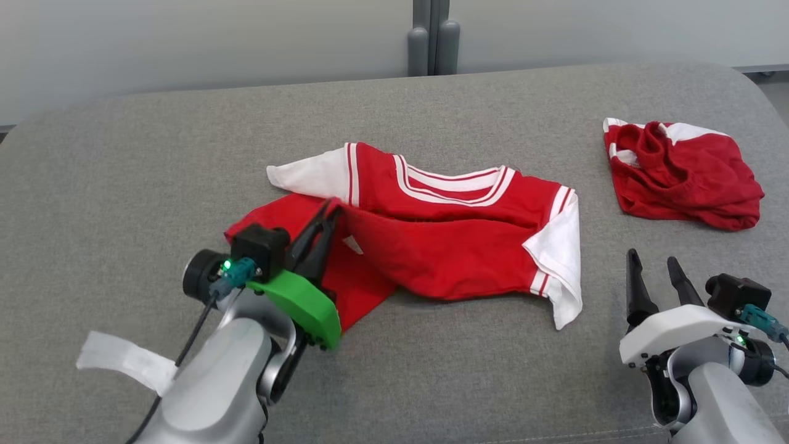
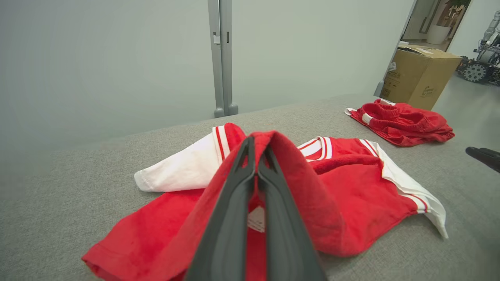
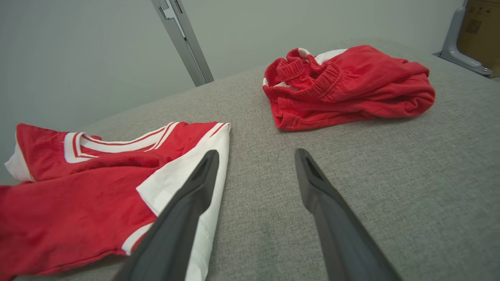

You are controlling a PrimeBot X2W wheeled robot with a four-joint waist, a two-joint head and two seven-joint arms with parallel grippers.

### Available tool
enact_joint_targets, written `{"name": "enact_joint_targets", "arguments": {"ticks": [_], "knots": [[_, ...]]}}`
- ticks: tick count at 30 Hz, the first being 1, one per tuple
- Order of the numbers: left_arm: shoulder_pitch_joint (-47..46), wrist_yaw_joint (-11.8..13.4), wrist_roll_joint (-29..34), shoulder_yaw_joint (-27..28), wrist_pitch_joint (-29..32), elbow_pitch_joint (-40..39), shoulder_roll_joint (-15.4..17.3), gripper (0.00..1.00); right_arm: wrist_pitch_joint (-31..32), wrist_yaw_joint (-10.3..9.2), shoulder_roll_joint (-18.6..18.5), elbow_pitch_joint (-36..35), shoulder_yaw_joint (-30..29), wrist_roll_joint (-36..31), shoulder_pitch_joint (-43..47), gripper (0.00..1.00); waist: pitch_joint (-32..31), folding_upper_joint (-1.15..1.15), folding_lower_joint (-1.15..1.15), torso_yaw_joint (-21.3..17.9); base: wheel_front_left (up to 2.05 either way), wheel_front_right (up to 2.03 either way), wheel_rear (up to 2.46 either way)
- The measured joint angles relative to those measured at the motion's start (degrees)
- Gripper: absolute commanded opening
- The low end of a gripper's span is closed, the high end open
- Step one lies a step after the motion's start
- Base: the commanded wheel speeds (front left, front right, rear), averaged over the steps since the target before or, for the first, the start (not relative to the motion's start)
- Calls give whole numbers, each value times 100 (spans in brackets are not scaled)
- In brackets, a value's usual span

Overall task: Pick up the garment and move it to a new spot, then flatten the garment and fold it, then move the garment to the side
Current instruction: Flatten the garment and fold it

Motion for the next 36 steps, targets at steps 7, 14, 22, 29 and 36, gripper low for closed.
{"name": "enact_joint_targets", "arguments": {"ticks": [7, 14, 22, 29, 36], "knots": [[462, 59, 81, -44, 7, -560, 300, 0, -2, -10, -5, -34, -160, 2, 280, 100, -155, 0, 0, 155, 0, 0, 0], [692, 350, 102, 486, 212, -920, 992, 0, -3, 21, 24, -56, -16, -41, 364, 100, -263, 0, 0, 279, 0, 0, 0], [994, 297, -293, 403, 773, -730, 1046, 0, -5, 125, 60, -60, 222, -147, 358, 100, -156, 0, 0, 119, 0, 0, 0], [382, 245, -280, 453, 1017, -356, 1006, 0, -7, 151, 62, -75, 359, -275, 254, 100, 43, 0, 0, -141, 0, 0, 0], [-378, 297, -227, 621, 1216, 147, 893, 0, -7, 200, 74, -115, 482, -349, 43, 100, 315, 0, 0, -499, 0, 0, 0]]}}
